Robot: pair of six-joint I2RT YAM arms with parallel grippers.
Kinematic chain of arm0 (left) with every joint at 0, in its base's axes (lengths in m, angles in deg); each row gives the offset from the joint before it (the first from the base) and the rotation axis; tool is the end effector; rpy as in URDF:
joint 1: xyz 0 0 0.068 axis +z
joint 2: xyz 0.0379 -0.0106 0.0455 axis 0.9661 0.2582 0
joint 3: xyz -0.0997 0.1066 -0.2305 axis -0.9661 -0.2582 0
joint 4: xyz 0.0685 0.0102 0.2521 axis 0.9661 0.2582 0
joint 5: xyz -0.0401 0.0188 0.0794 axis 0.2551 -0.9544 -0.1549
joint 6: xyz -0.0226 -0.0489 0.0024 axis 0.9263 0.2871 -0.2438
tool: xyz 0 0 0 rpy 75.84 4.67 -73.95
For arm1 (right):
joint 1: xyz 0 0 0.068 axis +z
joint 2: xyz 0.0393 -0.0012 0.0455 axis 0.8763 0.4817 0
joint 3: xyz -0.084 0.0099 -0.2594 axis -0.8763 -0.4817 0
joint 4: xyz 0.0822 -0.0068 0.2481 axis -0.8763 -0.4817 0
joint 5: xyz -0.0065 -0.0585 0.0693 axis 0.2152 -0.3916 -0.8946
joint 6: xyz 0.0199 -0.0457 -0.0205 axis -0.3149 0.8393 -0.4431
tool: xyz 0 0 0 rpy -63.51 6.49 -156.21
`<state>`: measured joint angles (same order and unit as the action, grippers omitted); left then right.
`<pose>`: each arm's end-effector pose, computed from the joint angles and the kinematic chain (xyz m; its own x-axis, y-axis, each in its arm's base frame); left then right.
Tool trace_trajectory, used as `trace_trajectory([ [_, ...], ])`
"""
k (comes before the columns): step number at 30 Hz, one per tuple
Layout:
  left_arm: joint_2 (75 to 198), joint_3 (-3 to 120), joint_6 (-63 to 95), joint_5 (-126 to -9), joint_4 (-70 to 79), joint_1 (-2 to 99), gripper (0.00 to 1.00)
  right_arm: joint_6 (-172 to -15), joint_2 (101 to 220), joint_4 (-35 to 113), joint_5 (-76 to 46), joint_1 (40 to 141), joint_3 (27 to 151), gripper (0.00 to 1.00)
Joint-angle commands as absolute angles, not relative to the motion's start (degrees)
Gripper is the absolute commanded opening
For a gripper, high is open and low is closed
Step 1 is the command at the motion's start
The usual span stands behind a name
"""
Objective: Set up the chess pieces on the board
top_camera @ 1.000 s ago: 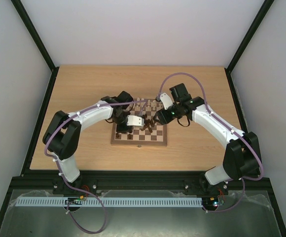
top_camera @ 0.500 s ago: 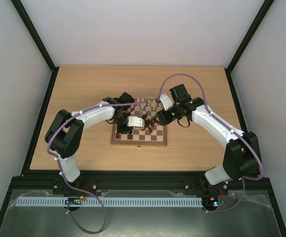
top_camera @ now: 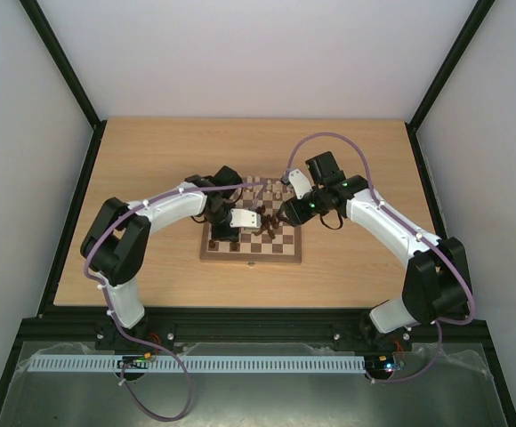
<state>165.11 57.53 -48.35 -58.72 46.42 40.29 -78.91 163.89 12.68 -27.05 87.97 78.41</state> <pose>0.2857 -0.2108 0.1824 0.0142 0.9163 -0.4002 0.9978 0.0127 0.0647 0.2808 0.1549 0.2728 -0.5569 -0.4188 -0.7172 -0.7108 0.6870 0.1507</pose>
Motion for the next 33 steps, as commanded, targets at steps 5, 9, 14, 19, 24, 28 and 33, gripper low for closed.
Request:
trace_trajectory([
  [5,158.1,59.6,-48.2,-55.6,49.9,43.3,0.38,-77.7,164.0,11.3,-27.7,88.1,80.1,0.56],
  [9,154.8,60.3,-47.5,-52.8,51.6,45.7,0.39,-77.2,165.2,11.1,-27.1,88.1,81.4,0.56],
  [14,150.1,61.2,-40.1,-49.0,49.3,49.1,0.43,-70.4,167.7,8.8,-25.0,88.1,85.7,0.53],
  [19,144.4,59.8,-15.5,-46.5,35.6,51.9,0.53,-63.0,172.9,3.7,-23.1,88.1,92.3,0.45],
  [24,141.5,51.4,6.7,-44.9,23.7,55.1,0.78,-63.7,179.1,-1.8,-25.6,88.4,98.0,0.44],
  [28,142.0,46.3,15.4,-40.9,20.1,60.6,0.99,-66.2,182.3,-2.2,-25.0,88.5,99.8,0.44],
  [33,140.5,40.3,23.2,-37.9,15.2,66.8,0.99,-66.3,185.8,-3.9,-25.4,89.0,101.1,0.44],
])
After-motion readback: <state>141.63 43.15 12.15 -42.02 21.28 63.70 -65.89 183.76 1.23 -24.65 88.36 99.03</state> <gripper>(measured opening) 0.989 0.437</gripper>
